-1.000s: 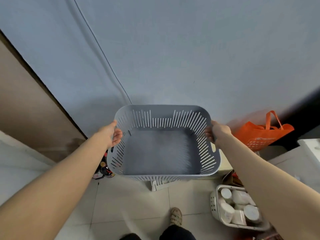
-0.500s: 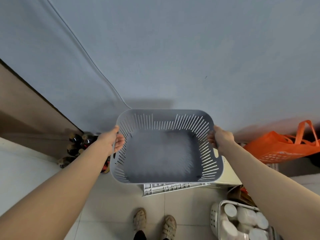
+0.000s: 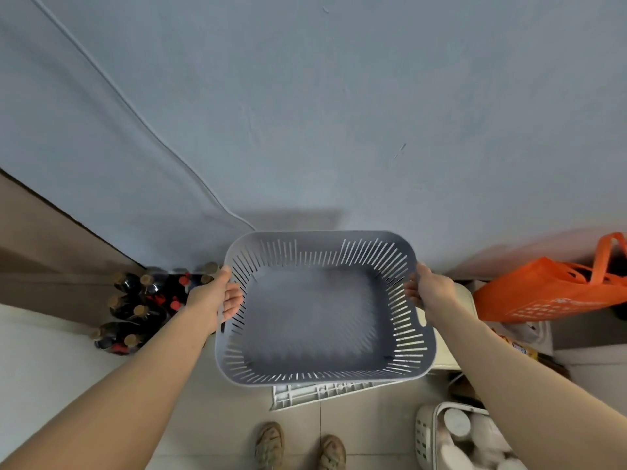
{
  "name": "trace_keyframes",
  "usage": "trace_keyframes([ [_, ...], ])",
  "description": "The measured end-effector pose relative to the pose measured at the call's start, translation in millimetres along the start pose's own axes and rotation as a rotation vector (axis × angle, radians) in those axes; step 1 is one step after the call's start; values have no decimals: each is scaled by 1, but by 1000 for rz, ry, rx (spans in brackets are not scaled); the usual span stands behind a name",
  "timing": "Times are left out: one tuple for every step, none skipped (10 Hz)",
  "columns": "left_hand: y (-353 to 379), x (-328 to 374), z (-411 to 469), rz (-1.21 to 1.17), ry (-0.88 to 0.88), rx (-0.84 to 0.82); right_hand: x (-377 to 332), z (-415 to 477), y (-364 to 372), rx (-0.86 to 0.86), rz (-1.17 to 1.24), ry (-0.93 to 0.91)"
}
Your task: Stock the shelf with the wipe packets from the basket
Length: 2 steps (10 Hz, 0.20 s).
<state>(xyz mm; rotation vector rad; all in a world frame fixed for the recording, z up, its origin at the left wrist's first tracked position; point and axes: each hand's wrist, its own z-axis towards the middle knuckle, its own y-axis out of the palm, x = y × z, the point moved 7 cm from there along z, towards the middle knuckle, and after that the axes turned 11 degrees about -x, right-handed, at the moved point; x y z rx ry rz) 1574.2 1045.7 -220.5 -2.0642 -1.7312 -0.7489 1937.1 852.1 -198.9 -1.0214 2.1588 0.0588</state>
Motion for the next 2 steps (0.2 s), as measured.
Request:
trace_keyframes([
  [2,4,-4,84,2,-30,-3,-1,-2,20,-92,-33],
  [-3,23,-17,497,135,76,-17,-17,-10,143,-427,-195],
])
